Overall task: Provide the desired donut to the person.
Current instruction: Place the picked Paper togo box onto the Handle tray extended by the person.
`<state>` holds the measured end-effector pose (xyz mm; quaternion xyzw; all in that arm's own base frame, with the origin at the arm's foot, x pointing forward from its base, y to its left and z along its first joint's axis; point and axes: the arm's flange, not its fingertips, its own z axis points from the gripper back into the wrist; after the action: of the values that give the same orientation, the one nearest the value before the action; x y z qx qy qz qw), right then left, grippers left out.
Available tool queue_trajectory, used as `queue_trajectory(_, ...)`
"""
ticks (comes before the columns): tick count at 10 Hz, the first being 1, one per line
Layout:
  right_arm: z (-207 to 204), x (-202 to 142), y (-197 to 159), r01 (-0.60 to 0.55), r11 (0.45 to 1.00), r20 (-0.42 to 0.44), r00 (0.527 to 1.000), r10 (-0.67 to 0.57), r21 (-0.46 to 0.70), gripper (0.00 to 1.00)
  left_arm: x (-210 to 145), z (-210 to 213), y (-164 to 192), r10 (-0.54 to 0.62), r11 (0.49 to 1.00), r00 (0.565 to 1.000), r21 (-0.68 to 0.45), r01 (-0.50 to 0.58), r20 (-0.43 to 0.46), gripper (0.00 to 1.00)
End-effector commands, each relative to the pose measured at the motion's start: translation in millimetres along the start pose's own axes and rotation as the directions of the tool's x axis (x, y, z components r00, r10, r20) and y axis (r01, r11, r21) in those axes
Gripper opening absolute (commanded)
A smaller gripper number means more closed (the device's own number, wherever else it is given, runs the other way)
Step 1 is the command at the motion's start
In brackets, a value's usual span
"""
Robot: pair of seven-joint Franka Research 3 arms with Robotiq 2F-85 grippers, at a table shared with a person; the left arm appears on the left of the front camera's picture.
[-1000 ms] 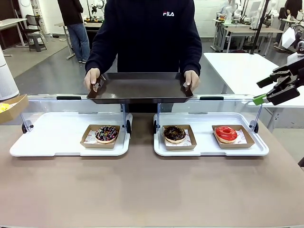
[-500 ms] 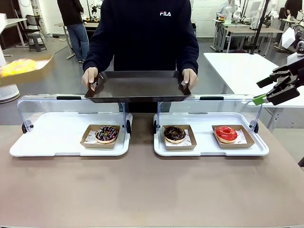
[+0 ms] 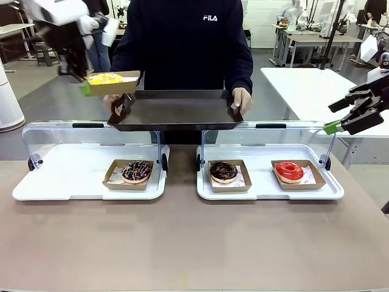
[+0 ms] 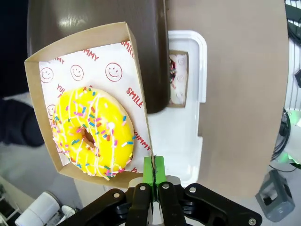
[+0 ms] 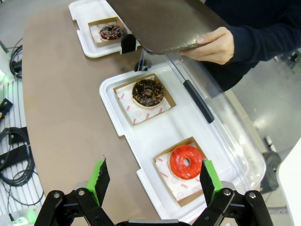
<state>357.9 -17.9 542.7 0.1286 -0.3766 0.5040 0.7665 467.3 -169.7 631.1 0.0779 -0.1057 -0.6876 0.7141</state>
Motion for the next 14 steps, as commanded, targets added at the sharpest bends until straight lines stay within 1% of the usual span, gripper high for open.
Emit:
queue_trajectory(1,-2.5,-1.7,0.4,-0.005,1.000,0.028,1.000,0.004,0.015,1.00,26.7,-12.5,14.4,-0.101,0.994,0.995,0.045,0.101,-0.015,0.01)
queue_trajectory(2,-2.5,-1.7,0.4,-0.005,1.000,0.028,1.000,0.004,0.015,1.00,40.0,-21.9,16.7,-0.131,0.990,0.991,0.051,0.132,-0.027,0.01)
queue_trajectory(3,-2.5,-1.7,0.4,-0.005,1.000,0.028,1.000,0.004,0.015,1.00,49.5,-28.6,17.8,-0.158,0.985,0.986,0.065,0.161,-0.059,0.01)
queue_trajectory(5,-2.5,-1.7,0.4,-0.005,1.000,0.028,1.000,0.004,0.015,1.00,73.3,-49.6,15.9,-0.241,0.965,0.968,0.088,0.247,-0.073,0.01)
queue_trajectory(6,-2.5,-1.7,0.4,-0.005,1.000,0.028,1.000,0.004,0.015,1.00,77.6,-62.8,23.3,-0.260,0.964,0.964,0.046,0.263,-0.061,0.01)
queue_trajectory(7,-2.5,-1.7,0.4,-0.005,1.000,0.028,1.000,0.004,0.015,1.00,79.1,-69.1,25.6,-0.282,0.958,0.958,0.039,0.284,-0.052,0.01)
queue_trajectory(9,-2.5,-1.7,0.4,-0.005,1.000,0.028,1.000,0.004,0.015,1.00,76.9,-82.4,35.1,-0.276,0.960,0.961,0.047,0.277,-0.028,0.01)
queue_trajectory(11,-2.5,-1.7,0.4,-0.005,1.000,0.028,1.000,0.004,0.015,1.00,75.4,-93.3,41.5,-0.246,0.966,0.968,0.071,0.249,-0.047,0.01)
queue_trajectory(14,-2.5,-1.7,0.4,-0.005,1.000,0.028,1.000,0.004,0.015,1.00,73.6,-100.6,43.7,-0.185,0.982,0.982,0.025,0.185,-0.028,0.01)
